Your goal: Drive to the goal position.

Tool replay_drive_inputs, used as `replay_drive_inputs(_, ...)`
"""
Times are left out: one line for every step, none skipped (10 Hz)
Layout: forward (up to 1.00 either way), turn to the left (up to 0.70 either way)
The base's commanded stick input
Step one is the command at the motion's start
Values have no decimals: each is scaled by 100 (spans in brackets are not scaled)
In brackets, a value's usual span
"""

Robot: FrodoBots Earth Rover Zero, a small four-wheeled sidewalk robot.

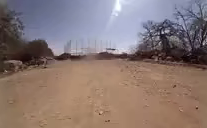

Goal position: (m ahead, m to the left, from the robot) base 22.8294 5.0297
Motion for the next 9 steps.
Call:
replay_drive_inputs(100,27)
replay_drive_inputs(100,27)
replay_drive_inputs(100,27)
replay_drive_inputs(100,27)
replay_drive_inputs(100,27)
replay_drive_inputs(100,27)
replay_drive_inputs(100,27)
replay_drive_inputs(100,0)
replay_drive_inputs(100,0)
